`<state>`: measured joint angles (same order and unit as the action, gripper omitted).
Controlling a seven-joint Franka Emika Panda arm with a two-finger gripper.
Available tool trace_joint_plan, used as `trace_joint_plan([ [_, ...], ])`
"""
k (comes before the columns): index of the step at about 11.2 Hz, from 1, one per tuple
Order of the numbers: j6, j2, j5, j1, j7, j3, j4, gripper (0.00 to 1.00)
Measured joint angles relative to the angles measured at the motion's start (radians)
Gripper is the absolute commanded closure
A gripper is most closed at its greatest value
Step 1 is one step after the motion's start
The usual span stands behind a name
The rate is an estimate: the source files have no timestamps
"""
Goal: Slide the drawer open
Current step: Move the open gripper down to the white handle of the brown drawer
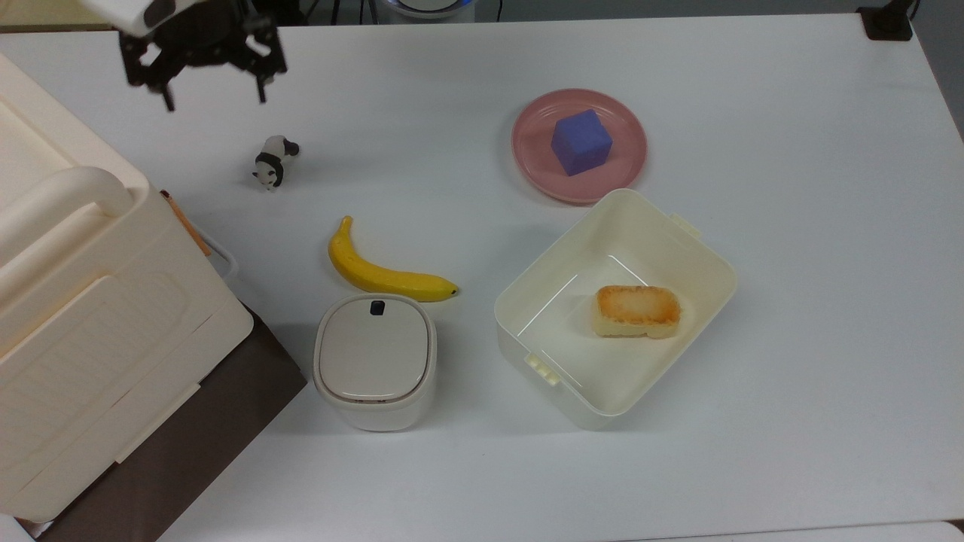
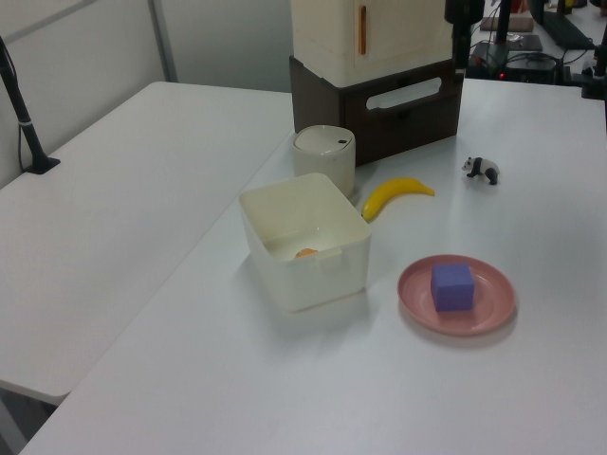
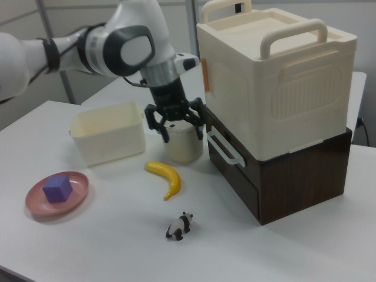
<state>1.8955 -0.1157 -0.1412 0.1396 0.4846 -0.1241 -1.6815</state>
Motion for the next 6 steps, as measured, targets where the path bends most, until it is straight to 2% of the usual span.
trace_joint_plan([
  [4, 0.124, -0.056, -0.119, 0.013, -0.006, 0.000, -0.005, 0.00],
  [6, 0.164, -0.084, -0.145, 0.012, -0.040, 0.001, -0.006, 0.00],
])
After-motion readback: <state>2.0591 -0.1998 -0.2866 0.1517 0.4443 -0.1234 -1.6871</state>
